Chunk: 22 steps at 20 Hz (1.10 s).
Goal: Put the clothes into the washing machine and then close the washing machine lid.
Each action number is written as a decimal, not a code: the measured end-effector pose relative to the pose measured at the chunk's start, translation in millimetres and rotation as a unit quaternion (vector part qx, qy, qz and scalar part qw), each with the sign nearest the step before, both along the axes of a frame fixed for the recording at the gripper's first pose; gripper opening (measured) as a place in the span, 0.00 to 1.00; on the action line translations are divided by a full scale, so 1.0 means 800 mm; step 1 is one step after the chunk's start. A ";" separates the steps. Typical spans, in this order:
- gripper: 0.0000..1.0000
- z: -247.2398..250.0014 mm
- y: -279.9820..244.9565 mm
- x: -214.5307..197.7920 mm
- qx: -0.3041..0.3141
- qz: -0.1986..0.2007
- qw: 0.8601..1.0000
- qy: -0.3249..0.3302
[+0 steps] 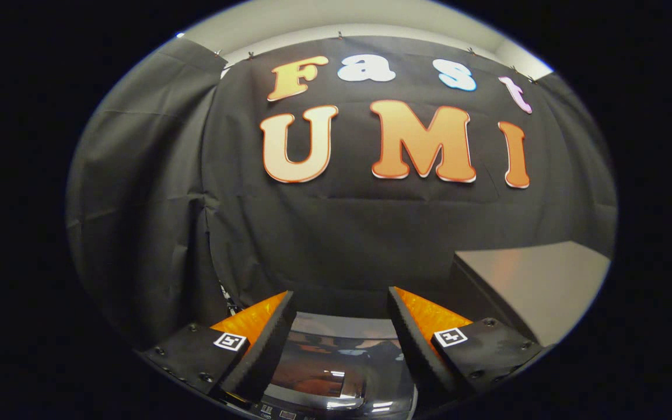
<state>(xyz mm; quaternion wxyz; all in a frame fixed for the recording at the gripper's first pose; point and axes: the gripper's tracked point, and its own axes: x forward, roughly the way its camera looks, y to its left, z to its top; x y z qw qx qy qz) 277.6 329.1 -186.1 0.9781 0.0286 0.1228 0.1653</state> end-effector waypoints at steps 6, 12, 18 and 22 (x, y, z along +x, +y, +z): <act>1.00 0.110 -0.013 -0.043 0.041 -0.001 0.998 -0.046; 1.00 0.191 -0.060 -0.104 0.054 -0.021 0.996 -0.062; 1.00 0.256 -0.113 -0.168 0.047 -0.073 0.992 -0.095; 1.00 0.278 -0.139 -0.209 0.038 -0.082 0.991 -0.104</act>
